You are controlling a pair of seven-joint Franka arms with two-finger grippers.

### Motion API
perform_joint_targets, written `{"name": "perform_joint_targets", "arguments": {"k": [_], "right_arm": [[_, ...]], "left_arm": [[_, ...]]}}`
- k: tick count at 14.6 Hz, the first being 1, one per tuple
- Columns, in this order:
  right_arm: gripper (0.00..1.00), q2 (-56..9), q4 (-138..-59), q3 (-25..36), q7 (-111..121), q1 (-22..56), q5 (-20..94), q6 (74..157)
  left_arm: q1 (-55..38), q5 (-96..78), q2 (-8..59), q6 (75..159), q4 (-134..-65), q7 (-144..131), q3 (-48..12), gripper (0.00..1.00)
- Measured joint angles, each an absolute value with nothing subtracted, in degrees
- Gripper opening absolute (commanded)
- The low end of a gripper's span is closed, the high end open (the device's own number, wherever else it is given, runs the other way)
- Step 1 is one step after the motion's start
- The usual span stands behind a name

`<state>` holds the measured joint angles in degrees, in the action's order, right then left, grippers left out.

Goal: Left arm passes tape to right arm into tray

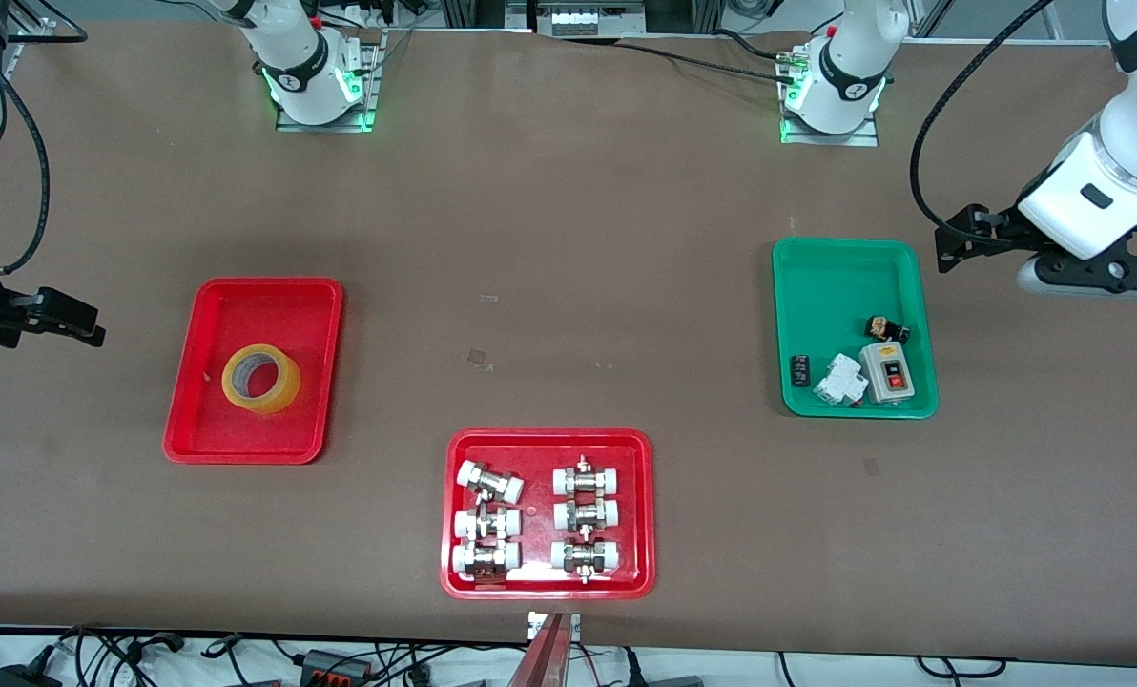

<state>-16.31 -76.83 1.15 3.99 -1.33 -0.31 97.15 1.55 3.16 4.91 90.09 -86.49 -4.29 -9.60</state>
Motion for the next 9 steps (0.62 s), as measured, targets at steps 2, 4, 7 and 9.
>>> {"name": "perform_joint_targets", "arguments": {"k": [2, 4, 7, 9], "right_arm": [[1.0, -13.7, -79.9, 1.2, 4.0, -1.3, -0.3, 97.9], [1.0, -11.0, -83.7, 1.2, 4.0, -1.3, -0.5, 98.1], [1.0, -6.2, -91.1, 1.2, 4.0, -1.3, -1.2, 98.5], [1.0, -2.9, -95.7, 1.2, 4.0, -1.3, -1.3, 99.4]], "left_arm": [[1.6, 3.2, 4.3, 90.2, -87.1, -4.3, -9.6, 1.0], [1.6, 3.2, 4.2, 90.4, -87.3, -4.3, -9.6, 1.0], [1.6, 3.2, 4.2, 90.4, -87.4, -4.3, -9.6, 1.0], [1.5, 3.2, 4.2, 90.4, -87.4, -3.3, -9.6, 1.0]]}}
